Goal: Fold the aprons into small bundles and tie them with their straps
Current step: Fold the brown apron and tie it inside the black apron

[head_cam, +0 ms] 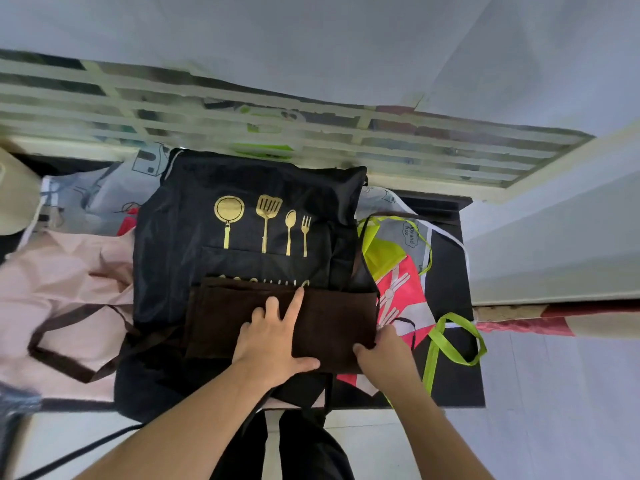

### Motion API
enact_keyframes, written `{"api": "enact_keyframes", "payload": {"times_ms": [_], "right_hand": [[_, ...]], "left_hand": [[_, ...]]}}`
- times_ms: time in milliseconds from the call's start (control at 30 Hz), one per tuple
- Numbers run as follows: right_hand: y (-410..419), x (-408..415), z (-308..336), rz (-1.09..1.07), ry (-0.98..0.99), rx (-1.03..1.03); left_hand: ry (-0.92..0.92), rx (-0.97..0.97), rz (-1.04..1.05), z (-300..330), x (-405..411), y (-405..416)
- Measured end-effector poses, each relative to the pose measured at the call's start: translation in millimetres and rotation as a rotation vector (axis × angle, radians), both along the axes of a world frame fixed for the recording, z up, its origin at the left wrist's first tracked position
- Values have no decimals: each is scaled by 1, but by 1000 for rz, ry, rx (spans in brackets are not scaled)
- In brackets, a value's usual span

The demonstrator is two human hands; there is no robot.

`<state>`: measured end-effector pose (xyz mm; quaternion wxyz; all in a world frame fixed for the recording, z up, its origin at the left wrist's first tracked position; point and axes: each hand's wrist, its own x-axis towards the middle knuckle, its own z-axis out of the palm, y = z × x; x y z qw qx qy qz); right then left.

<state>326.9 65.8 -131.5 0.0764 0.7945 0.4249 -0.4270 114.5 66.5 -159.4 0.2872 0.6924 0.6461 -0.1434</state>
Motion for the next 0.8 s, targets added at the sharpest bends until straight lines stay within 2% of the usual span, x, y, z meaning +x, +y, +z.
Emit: {"api": "enact_keyframes", "payload": {"times_ms": [100,233,333,433,500,600,800], "right_hand": [[-5,-2,1,-22,-14,68],[3,-4,8,-253,199,126],[-1,-12,16,-390,397,121],[-9,-24,25,-347,425,187],[-13,-37,33,-288,382,293],[-24,-63,47,-144,332,431],[-45,-121,68,95,394,482]], "left_hand": [[-21,0,-6,6,1,-1],[-137,107,-151,9,-13,-17],[-200,36,-166,12,-20,-27],[-266,-114,-71,14,-17,-16],[-451,-266,115,15,-21,-5],[-757,-382,552,22,-31,5],[-1025,-276,997,30,-54,3]]}}
